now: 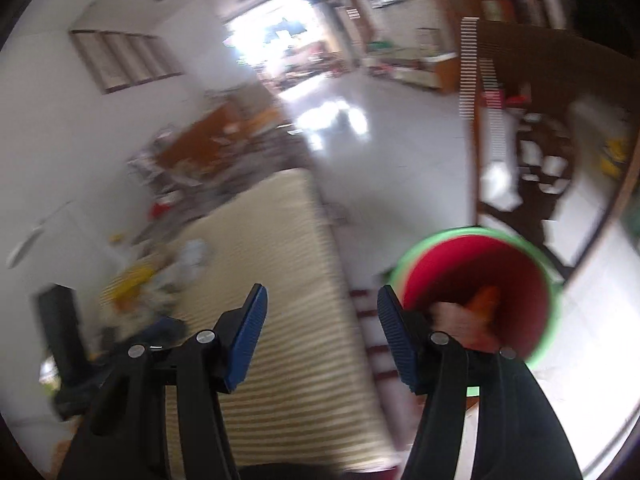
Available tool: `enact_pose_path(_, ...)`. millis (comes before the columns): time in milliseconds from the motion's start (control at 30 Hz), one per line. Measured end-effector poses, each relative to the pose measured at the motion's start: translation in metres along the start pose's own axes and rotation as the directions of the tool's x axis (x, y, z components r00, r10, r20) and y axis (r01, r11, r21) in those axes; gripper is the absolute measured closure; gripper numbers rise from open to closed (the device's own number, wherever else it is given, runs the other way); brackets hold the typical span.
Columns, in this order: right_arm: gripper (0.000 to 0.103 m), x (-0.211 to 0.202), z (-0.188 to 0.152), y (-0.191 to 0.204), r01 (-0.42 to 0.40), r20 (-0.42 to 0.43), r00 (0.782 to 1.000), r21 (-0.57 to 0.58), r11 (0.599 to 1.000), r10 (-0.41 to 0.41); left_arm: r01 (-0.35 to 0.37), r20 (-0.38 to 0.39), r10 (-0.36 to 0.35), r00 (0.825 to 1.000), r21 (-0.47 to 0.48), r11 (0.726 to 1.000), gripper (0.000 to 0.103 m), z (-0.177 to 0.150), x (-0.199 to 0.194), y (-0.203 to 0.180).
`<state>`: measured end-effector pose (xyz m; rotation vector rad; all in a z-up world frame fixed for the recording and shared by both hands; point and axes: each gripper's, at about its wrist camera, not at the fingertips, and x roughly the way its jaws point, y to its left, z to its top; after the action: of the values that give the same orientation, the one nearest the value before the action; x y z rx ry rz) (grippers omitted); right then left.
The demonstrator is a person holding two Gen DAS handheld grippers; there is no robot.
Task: Collect trash
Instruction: 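Open both tools over the red bucket to drop the wrapper and box, then grasp the clear plastic bottle with the left tool while the right tool grasps a yellow iced-tea carton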
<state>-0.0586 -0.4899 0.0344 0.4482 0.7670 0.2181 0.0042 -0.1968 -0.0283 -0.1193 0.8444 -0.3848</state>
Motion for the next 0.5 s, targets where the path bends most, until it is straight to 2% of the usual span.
enact_pose_path(100,0.045,0.017,-0.011,0.047,-0.098,-0.043,0.994,-0.066,0.993,0.096,-0.120,0.030,0.122,0.992,-0.045,0.992,0.033,-0.006,-0.026,0.047)
enact_pose_path(233,0.046,0.044,-0.028,0.089,-0.125,-0.133,0.986,-0.155,0.980,0.104,-0.304,0.023,0.308,0.951,-0.103,0.947,0.032,-0.012,-0.052,0.116)
enact_pose_path(300,0.047,0.044,-0.030,0.095,-0.110,-0.123,0.988,-0.177,0.978,0.089,-0.363,0.006,0.368,0.930,-0.149,0.920,0.033,-0.015,-0.059,0.148)
enact_pose_path(367,0.047,0.046,-0.031,0.093,-0.100,-0.123,0.989,-0.163,0.981,0.081,-0.395,-0.019,0.399,0.917,-0.198,0.897,0.033,-0.014,-0.060,0.177)
enact_pose_path(500,0.047,0.047,-0.032,0.086,-0.079,-0.127,0.990,-0.142,0.987,0.061,-0.403,-0.086,0.396,0.914,-0.280,0.871,0.033,-0.004,-0.043,0.226)
